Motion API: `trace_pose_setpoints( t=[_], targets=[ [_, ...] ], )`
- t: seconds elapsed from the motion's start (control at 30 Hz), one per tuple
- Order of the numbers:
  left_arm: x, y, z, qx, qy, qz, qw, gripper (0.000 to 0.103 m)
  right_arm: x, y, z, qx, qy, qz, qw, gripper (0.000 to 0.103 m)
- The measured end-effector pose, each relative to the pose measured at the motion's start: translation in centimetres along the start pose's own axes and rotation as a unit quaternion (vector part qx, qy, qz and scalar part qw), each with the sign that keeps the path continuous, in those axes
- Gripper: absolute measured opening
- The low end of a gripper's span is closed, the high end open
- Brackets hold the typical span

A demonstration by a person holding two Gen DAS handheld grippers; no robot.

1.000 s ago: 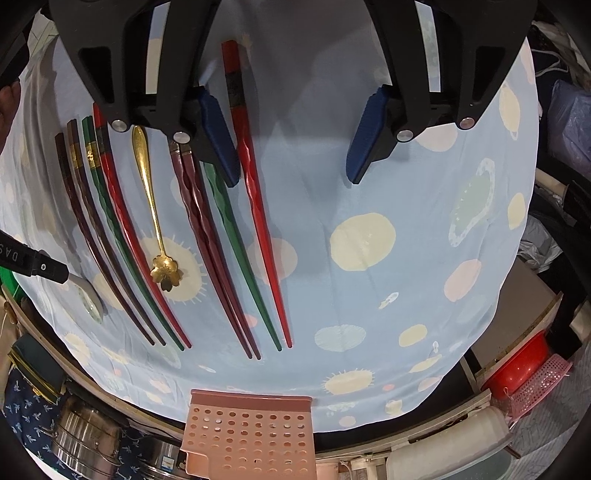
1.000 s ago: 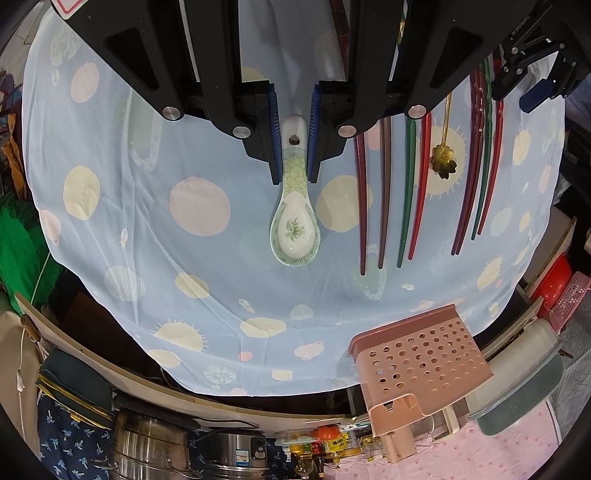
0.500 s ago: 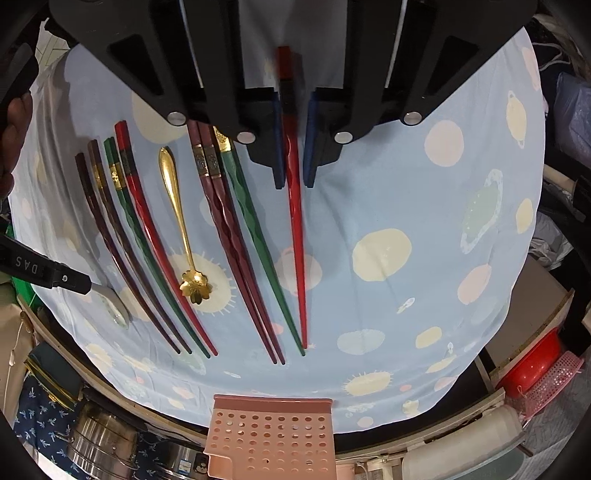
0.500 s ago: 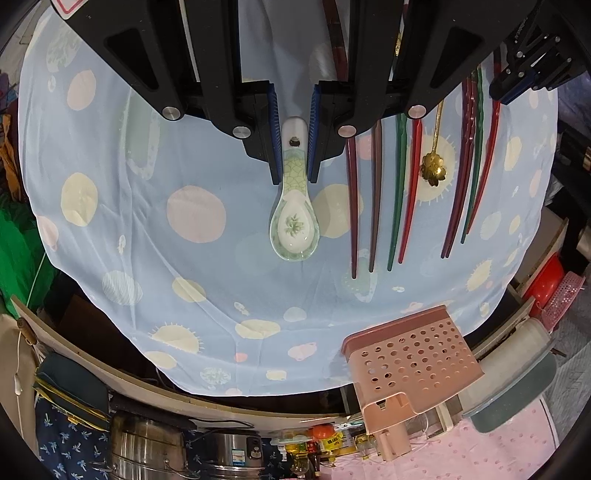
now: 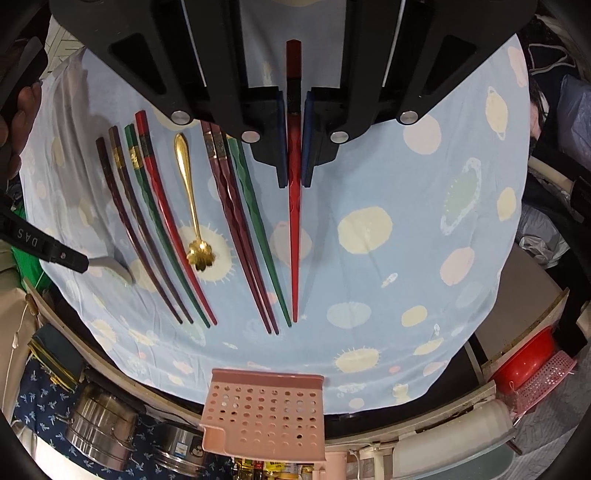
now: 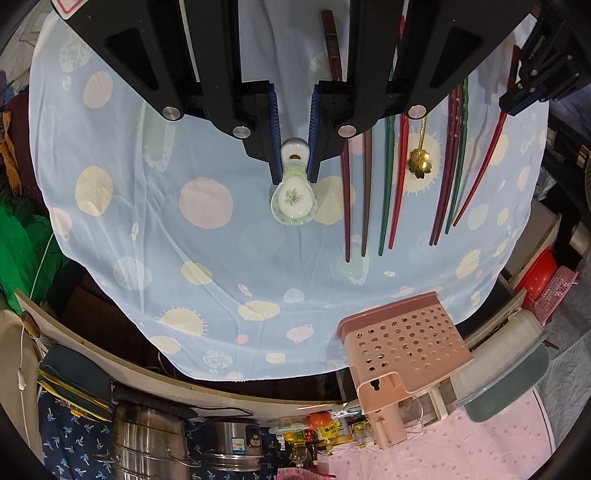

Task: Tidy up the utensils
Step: 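Grasp a red chopstick with the left tool while the right tool lifts the white spoon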

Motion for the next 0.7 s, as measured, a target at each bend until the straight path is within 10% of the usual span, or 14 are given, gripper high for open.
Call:
trace_pose_setpoints(
  t=[0.7],
  targets=[
    [0.4,1.2,4.6,-0.012,0.008,-0.007,0.9999,0.007,-0.1,1.3,3.6,-0.017,-0.008,0.008,1.0,0.012]
  ],
)
Point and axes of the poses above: each gripper's, at about its wrist camera, not at the fingertips, and y roughly against the way its jaws point, x to its left, z to its top, the point moved 10 cm from there along -y, roughly the way its jaws point, and after that the axes turned 1 degree about x, right-handed, at the moved point
